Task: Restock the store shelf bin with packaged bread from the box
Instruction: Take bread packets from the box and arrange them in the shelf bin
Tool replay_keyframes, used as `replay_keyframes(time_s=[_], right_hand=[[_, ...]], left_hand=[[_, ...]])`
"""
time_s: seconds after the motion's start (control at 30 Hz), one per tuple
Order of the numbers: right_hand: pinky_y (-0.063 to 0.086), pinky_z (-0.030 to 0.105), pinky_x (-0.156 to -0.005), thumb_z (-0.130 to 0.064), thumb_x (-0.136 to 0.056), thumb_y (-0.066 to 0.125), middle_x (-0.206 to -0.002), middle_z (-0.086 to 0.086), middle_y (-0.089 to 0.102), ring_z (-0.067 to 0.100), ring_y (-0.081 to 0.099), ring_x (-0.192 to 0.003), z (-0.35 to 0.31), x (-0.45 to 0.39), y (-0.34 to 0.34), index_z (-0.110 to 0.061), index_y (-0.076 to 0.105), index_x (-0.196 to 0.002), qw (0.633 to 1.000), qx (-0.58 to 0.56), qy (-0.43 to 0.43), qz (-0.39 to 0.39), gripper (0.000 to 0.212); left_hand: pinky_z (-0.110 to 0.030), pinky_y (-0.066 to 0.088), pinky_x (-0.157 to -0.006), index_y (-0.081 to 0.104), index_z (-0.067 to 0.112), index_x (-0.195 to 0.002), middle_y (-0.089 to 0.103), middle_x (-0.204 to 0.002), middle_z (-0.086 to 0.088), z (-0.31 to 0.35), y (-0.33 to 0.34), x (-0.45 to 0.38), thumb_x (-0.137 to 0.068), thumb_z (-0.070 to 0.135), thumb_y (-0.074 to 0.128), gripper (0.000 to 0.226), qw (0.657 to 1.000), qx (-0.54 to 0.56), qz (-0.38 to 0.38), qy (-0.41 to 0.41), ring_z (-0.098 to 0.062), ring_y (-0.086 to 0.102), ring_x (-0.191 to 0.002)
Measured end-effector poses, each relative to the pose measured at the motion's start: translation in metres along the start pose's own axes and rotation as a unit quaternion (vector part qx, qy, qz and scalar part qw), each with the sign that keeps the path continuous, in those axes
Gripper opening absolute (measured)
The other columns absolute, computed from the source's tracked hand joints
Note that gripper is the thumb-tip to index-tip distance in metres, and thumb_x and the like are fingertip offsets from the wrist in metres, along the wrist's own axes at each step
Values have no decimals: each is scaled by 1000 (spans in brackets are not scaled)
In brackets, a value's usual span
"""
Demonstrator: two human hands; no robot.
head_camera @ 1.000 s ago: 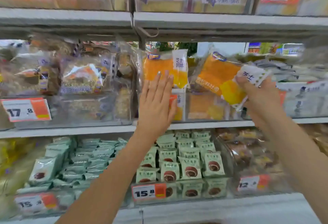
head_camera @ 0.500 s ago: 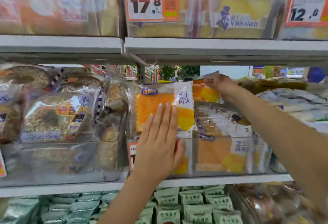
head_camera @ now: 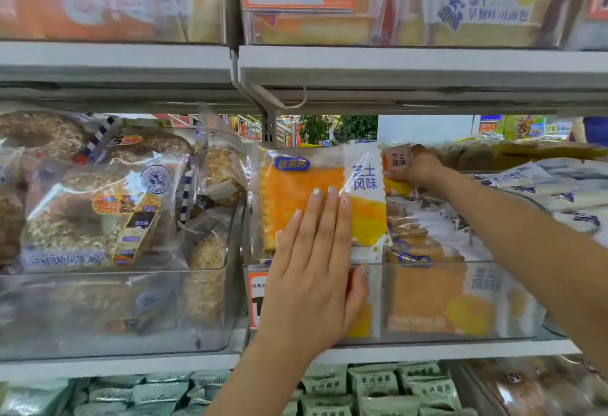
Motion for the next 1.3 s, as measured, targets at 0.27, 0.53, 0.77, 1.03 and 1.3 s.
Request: replay_keyframes(time_s=[0.27, 0.53, 0.77, 1.03, 1.3], right_hand=[[45, 36, -90, -40, -88, 63, -133, 17, 51, 34, 52, -119, 2, 15, -10, 0, 45, -133, 998, -23, 64, -6, 63], [43, 31, -78, -22, -98, 45, -118, 16, 60, 27, 58, -102, -27, 119, -59, 0, 50, -126, 997, -57, 0, 58, 36], [38, 13, -80, -1, -87, 41, -92, 0, 54, 11, 50, -86, 28, 363, -20, -12, 56, -97, 927, -146, -227, 260, 22], [49, 37, -90, -18, -86, 50, -111, 5, 64, 24, 60, -103, 196, 499, 225, -17, 59, -111, 958, 61, -3, -281, 27], [47, 33, -86, -18, -90, 57, -123, 13, 54, 32, 55, -114, 335, 622, 324, -8, 47, -132, 722, 290, 118, -618, 44]], left_hand=[[-42, 19, -117, 26, -1, -146, 27, -153, -17, -1, 3, 0, -97, 34, 25, 60, 1000, -5, -20, -4, -30, 22, -144], [-43, 11, -119, 24, -2, -147, 24, -154, -18, 1, 2, 1, -99, 34, 20, 60, 994, 11, -112, -11, -29, 18, -145], [-43, 35, -106, 46, 5, -127, 53, -134, -19, 79, -53, 108, -97, 16, 30, 36, 968, 202, -68, 132, -30, 46, -126], [-37, 48, -85, 52, 8, -123, 58, -121, -10, 175, -13, 344, -83, 11, 44, 41, 829, 298, -473, -9, -28, 58, -106], [-36, 48, -83, 45, 18, -125, 54, -123, -8, 157, -13, 546, -94, 19, 46, 31, 614, 237, -728, -192, -28, 57, -107]])
Point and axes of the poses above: each hand's wrist, its own x-axis away from the middle knuckle, its own y-axis out of the palm, z = x × y, the point moved 9 cm from there along -x, towards the middle knuckle
